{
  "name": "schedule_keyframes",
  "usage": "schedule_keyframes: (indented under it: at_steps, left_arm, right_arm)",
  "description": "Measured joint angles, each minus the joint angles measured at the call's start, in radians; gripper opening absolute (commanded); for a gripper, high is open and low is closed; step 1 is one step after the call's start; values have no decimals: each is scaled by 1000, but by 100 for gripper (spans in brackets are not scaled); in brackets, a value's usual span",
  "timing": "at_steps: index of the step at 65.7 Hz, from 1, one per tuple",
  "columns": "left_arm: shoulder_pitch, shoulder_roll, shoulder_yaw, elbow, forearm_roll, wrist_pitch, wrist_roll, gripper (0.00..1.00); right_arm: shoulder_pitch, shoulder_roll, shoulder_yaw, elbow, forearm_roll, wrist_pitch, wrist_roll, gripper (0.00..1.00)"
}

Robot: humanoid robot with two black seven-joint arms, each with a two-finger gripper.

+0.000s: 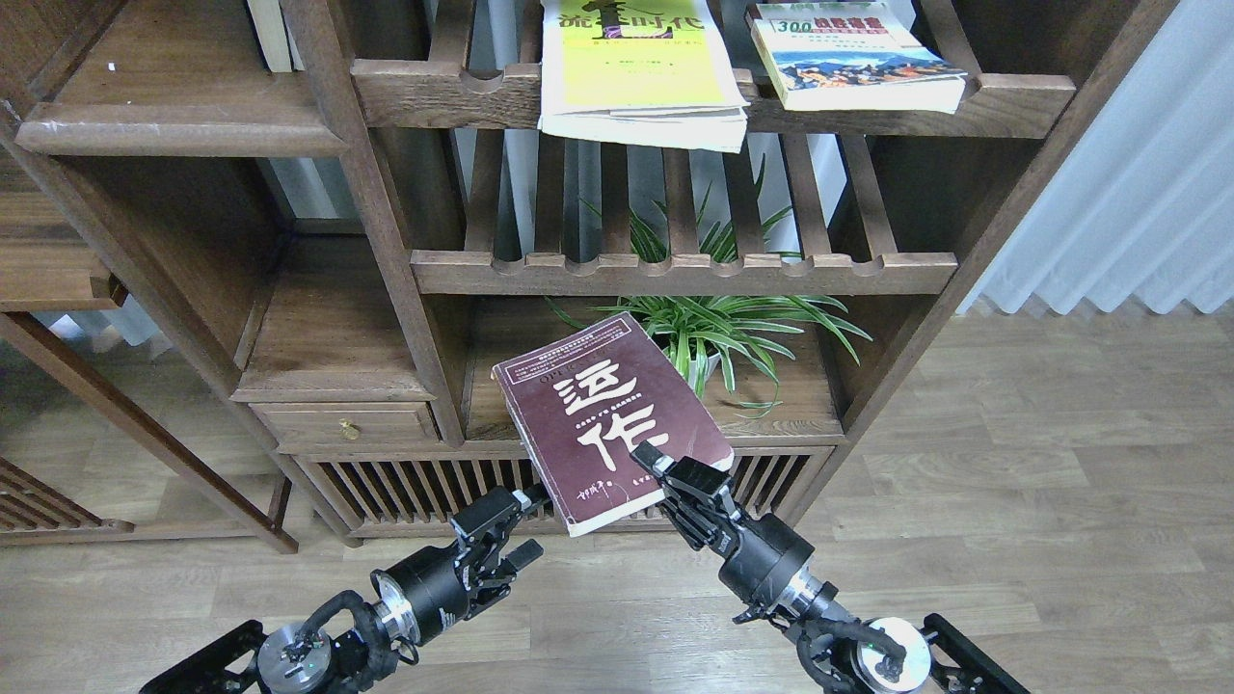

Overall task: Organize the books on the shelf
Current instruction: 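Lower the book and bring the left gripper up to its edge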

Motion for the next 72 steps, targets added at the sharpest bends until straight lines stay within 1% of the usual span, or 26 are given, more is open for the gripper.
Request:
schedule_keyframes:
  at_steps: [17,36,53,62,72]
  left_arm:
    - [33,54,-40,-27,-2,0,-10,100]
    - [31,88,-101,-57,-2,0,-19,100]
    - [6,68,-106,-62,-2,0,-24,100]
    - [-16,39,-108,-64,-4,0,-25,100]
    - [-38,5,-117,-64,-5,0,-36,100]
  right_arm:
    - [-3,0,4,-70,0,0,-3,5]
    - [-9,10,-1,-127,-3,0,-31,5]
    - [-6,12,-6,-146,-39,0,-39,5]
    - [15,12,-9,-146,-44,0,-38,5]
    - [46,12,-11,-146,-55,0,-36,5]
